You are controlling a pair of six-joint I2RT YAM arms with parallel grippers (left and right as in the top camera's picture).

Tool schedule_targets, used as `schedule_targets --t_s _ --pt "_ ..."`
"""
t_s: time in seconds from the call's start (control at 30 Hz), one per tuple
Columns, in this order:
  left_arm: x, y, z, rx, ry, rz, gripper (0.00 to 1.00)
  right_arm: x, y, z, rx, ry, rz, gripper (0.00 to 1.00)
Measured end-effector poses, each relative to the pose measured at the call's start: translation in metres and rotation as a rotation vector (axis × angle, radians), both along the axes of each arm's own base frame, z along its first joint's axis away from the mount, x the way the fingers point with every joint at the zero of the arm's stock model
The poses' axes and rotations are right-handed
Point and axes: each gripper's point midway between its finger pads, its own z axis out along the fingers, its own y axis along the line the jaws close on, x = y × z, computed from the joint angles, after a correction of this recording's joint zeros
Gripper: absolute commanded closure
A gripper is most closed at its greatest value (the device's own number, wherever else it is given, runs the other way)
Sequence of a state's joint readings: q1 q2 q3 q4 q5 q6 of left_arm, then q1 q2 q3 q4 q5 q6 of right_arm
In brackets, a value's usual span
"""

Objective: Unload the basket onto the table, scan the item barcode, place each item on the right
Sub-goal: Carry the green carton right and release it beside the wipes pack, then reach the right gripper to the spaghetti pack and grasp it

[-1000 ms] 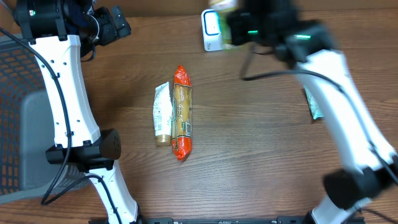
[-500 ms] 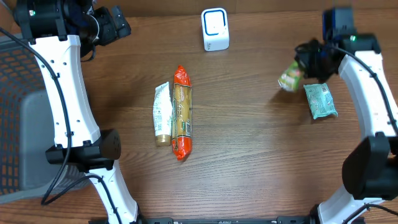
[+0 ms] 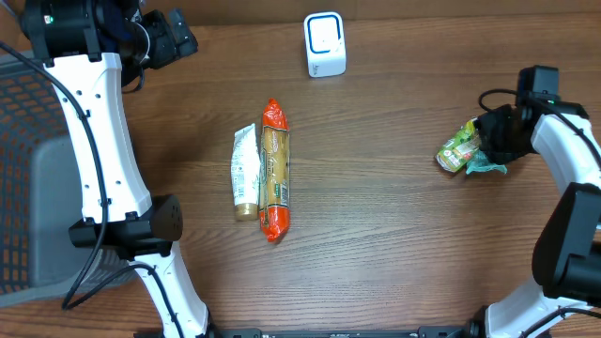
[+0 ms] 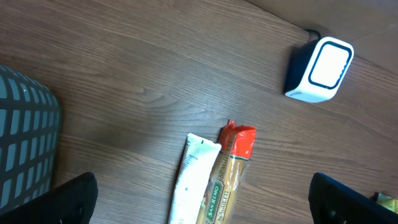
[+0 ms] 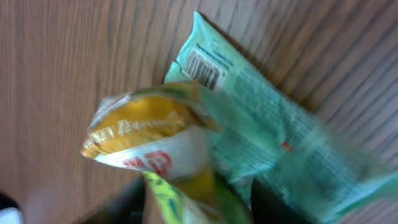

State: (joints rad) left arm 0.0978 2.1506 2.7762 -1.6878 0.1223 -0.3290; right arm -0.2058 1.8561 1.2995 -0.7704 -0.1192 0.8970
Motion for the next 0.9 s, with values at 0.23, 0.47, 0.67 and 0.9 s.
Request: schedule_targets --t_s 0.23,0.47,0.67,0.9 --pt "0.0 0.0 0.0 0.0 0.0 0.0 0.0 -0.016 -0.006 0.007 0.069 0.024 0.128 0.14" --pt "0.0 0.0 0.0 0.0 0.0 0.0 0.01 0.002 0.01 0.077 0.074 -0.057 0.335 0.07" --pt "0.0 0.0 0.0 0.0 0.0 0.0 0.01 0.017 0.076 0.116 0.039 -0.152 0.573 0.06" --pt "0.0 0.0 0.0 0.0 0.0 0.0 0.0 0.02 0.187 0.122 0.019 -0.249 0.86 0.05"
